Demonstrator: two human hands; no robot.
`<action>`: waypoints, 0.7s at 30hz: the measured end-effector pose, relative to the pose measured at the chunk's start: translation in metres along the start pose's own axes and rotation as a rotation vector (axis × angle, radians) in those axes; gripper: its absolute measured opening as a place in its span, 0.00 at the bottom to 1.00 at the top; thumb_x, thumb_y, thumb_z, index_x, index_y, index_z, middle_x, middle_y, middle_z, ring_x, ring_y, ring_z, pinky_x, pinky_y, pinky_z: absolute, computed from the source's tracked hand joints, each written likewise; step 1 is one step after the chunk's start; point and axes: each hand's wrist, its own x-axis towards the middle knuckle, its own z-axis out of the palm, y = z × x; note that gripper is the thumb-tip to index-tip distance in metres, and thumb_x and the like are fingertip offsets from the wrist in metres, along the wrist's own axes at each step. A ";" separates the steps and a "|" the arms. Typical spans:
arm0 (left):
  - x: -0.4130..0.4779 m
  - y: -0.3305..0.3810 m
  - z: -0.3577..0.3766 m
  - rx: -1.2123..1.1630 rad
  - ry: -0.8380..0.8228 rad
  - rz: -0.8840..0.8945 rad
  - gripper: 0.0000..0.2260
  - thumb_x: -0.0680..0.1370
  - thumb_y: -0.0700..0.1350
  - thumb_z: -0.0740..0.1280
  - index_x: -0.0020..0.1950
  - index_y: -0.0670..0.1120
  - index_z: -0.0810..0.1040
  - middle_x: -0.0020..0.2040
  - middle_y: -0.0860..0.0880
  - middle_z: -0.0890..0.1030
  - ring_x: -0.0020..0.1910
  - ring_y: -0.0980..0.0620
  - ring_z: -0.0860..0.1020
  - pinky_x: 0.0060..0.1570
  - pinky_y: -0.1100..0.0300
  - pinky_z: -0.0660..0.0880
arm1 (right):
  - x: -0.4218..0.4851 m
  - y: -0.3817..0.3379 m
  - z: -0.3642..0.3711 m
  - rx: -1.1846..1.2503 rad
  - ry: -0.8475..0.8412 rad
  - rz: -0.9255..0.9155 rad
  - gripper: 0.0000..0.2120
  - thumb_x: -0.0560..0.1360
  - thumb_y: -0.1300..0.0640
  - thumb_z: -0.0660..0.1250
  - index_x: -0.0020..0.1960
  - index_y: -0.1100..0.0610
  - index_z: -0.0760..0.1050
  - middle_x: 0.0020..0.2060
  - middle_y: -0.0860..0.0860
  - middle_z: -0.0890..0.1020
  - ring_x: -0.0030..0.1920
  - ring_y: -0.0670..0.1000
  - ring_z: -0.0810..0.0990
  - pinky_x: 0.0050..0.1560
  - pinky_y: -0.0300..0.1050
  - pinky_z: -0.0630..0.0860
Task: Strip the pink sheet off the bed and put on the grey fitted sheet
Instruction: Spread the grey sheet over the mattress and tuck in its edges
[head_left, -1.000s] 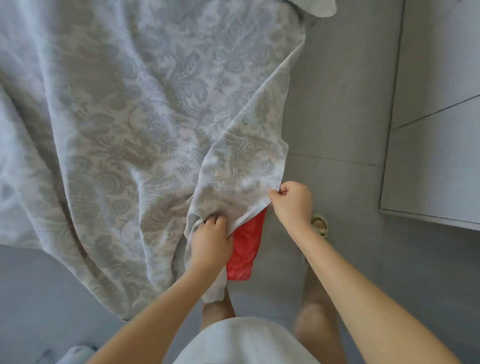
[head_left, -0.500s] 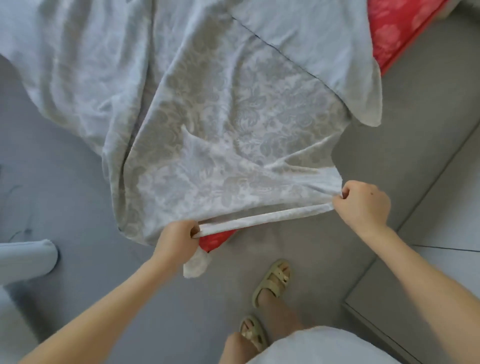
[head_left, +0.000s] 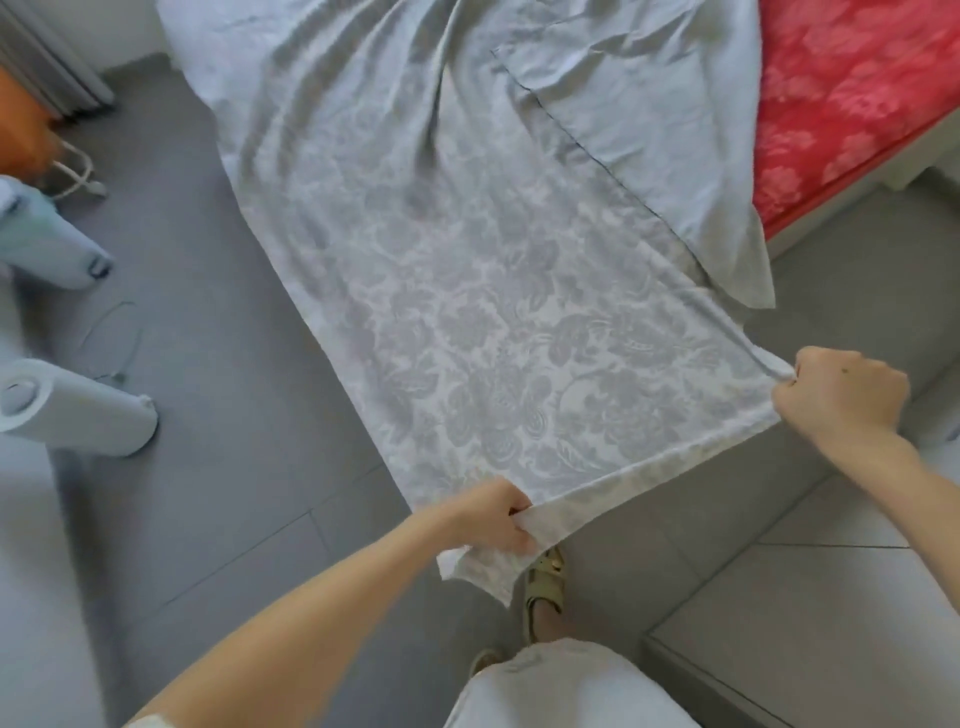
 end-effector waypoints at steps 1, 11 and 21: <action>0.005 0.010 0.006 0.040 -0.023 -0.010 0.08 0.74 0.43 0.67 0.37 0.43 0.72 0.34 0.49 0.71 0.32 0.52 0.69 0.30 0.63 0.64 | -0.002 0.008 -0.002 -0.019 -0.004 0.018 0.03 0.66 0.67 0.65 0.34 0.63 0.73 0.25 0.54 0.66 0.29 0.53 0.66 0.35 0.39 0.57; 0.072 0.064 -0.045 0.500 -0.471 -0.512 0.22 0.80 0.50 0.63 0.67 0.35 0.70 0.64 0.38 0.75 0.61 0.40 0.76 0.57 0.50 0.74 | 0.034 0.050 -0.003 -0.044 -0.372 -0.134 0.14 0.78 0.44 0.59 0.45 0.50 0.79 0.43 0.47 0.81 0.45 0.52 0.79 0.39 0.43 0.70; 0.213 0.196 -0.182 0.473 0.199 -0.213 0.12 0.79 0.43 0.59 0.36 0.43 0.69 0.30 0.49 0.68 0.28 0.52 0.68 0.28 0.60 0.66 | 0.168 0.084 0.002 0.165 -0.318 0.025 0.11 0.78 0.49 0.59 0.50 0.51 0.79 0.47 0.49 0.82 0.49 0.55 0.80 0.43 0.43 0.71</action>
